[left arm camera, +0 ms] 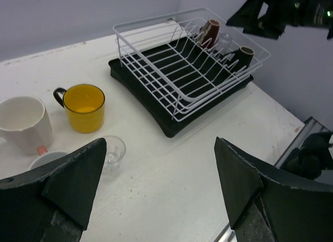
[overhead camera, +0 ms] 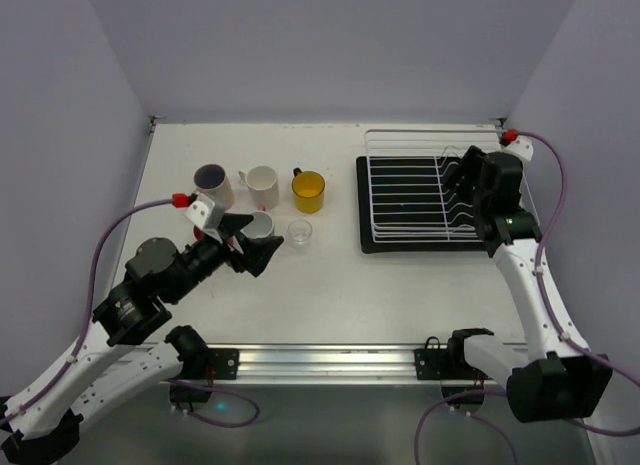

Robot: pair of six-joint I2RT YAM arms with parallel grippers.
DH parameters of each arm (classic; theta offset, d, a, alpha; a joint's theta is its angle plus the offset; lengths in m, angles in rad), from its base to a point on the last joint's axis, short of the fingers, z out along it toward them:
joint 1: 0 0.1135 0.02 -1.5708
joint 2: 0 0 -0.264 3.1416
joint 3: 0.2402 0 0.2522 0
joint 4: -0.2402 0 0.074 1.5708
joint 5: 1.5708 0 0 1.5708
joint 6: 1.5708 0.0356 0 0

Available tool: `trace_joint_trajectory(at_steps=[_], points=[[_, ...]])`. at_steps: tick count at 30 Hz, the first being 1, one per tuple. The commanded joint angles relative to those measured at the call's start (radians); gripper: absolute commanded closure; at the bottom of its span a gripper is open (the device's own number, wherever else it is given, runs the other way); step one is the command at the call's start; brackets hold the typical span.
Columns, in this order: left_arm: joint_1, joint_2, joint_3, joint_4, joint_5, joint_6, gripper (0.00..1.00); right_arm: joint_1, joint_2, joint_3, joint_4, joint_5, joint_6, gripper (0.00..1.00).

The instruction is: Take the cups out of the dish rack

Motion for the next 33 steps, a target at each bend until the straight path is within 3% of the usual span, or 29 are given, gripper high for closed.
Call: trace_joint_trajectory(at_steps=[1, 5, 11, 21, 26, 33], points=[[-0.004, -0.104, -0.132, -0.022, 0.051, -0.007, 0.11, -0.054, 0.154, 0.13, 0.03, 0.071, -0.021, 0.32], [-0.003, -0.236, -0.21, -0.048, 0.038, 0.025, 0.11, -0.12, 0.351, 0.282, 0.044, 0.111, -0.027, 0.33], [-0.004, -0.264, -0.216, -0.054, 0.048, 0.042, 0.09, -0.18, 0.586, 0.459, 0.027, 0.226, -0.079, 0.34], [-0.001, -0.239, -0.218, -0.041, 0.084, 0.053, 0.09, -0.231, 0.801, 0.6, -0.009, 0.281, -0.132, 0.31], [-0.003, -0.226, -0.218, -0.036, 0.085, 0.055, 0.09, -0.237, 0.868, 0.654, -0.012, 0.286, -0.159, 0.27], [-0.001, -0.202, -0.218, -0.036, 0.08, 0.058, 0.09, -0.243, 0.934, 0.717, -0.052, 0.267, -0.153, 0.28]])
